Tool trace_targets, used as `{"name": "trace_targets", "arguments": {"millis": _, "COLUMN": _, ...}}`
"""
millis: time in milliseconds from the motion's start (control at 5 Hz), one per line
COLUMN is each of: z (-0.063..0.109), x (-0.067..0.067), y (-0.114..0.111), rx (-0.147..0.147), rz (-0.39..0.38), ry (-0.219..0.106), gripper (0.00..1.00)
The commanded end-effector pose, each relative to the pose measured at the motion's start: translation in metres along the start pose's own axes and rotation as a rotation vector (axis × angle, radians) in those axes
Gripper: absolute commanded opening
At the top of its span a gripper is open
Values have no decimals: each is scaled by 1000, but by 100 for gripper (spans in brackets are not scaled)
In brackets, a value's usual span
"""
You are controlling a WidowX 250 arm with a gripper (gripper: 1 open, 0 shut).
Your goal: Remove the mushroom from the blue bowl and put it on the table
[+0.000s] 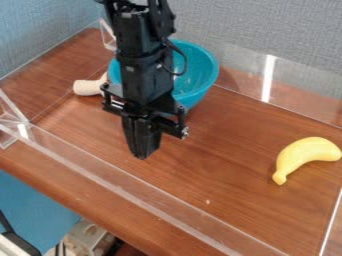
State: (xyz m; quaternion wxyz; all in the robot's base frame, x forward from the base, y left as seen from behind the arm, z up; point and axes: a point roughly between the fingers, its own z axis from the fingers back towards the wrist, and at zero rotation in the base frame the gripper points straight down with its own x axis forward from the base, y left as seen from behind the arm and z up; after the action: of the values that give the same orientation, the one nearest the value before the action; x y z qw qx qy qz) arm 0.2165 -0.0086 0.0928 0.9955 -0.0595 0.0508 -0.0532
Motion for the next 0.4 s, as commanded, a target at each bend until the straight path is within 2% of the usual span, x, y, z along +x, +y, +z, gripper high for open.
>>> {"name": "trace_targets", "arguments": {"millis": 0, "z": 22, "x": 5, "y": 4, "rx": 4, "rz": 59, "ry": -70, "gripper": 0}}
{"name": "trace_targets", "arguments": {"millis": 200, "z": 30, "x": 6, "y": 3, "rx": 1, "rz": 98, "ry": -78, "gripper": 0}}
